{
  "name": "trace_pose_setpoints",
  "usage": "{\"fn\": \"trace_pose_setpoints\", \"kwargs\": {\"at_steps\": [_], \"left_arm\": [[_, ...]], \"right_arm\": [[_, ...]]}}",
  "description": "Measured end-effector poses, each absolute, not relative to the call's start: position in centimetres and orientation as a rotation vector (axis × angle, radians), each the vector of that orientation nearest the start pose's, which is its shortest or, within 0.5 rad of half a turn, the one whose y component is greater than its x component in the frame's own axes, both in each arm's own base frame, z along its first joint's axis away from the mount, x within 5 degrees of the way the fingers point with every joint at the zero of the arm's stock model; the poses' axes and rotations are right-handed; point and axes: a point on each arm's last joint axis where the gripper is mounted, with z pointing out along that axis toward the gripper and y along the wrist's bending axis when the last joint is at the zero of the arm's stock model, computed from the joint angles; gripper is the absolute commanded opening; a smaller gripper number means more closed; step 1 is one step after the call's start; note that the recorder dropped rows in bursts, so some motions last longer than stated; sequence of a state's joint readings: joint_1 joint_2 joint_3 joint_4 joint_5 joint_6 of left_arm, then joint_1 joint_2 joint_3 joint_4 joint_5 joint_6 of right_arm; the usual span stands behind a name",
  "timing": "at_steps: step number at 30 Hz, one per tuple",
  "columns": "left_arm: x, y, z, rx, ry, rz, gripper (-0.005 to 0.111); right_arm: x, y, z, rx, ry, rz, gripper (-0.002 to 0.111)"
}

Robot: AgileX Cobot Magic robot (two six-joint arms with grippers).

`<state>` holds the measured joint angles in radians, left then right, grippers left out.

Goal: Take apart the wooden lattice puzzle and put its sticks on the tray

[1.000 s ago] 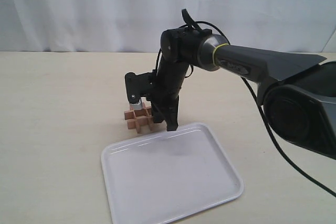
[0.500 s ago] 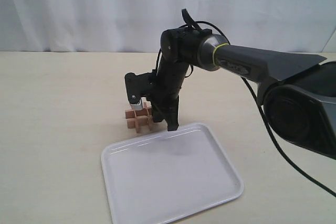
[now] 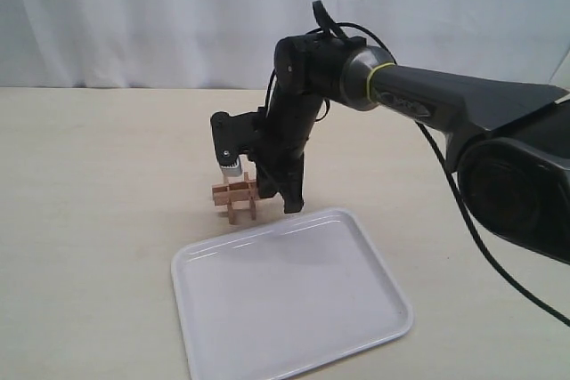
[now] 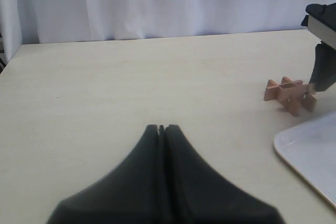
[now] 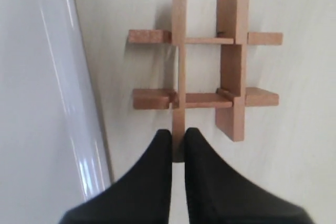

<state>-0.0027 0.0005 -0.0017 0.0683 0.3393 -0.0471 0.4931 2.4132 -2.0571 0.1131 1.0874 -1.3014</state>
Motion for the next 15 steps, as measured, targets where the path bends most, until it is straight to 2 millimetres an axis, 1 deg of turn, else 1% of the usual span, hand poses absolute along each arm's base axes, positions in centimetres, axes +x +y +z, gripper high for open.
{"fn": "trace_pose_setpoints", "kwargs": {"at_steps": [2,4,7,8,9,10,11,12,15], "left_arm": [[5.4,0.2,18.3,0.002,1.821,0.031,0.000],[5.4,0.2,18.3,0.002,1.821,0.031,0.000],[5.4,0.2,18.3,0.002,1.821,0.031,0.000],[5.4,0.2,18.3,0.002,1.821,0.031,0.000],[5.4,0.2,18.3,0.002,1.821,0.031,0.000],[5.4,0.2,18.3,0.002,1.821,0.031,0.000],[5.4,0.2,18.3,0.002,1.821,0.031,0.000],[5.4,0.2,18.3,0.002,1.821,0.031,0.000],[5.4,0.2,18.3,0.002,1.821,0.031,0.000]], "right_arm": [[43.7,24.5,15.3,-2.240,1.863,0.026,0.004],[43.3,24.4,16.2,-2.256,1.870,0.039,0.004],[42.7,24.0,18.2,-2.252,1.892,0.051,0.004],[42.7,24.0,18.6,-2.240,1.898,0.049,0.004],[42.5,23.9,19.6,-2.214,1.906,0.043,0.004],[42.4,23.9,20.0,-2.200,1.911,0.040,0.004],[42.2,23.8,21.2,-2.150,1.937,0.036,0.004],[41.9,23.6,21.9,-2.125,1.954,0.036,0.004],[40.3,22.7,22.3,-2.137,1.999,0.041,0.004]]}}
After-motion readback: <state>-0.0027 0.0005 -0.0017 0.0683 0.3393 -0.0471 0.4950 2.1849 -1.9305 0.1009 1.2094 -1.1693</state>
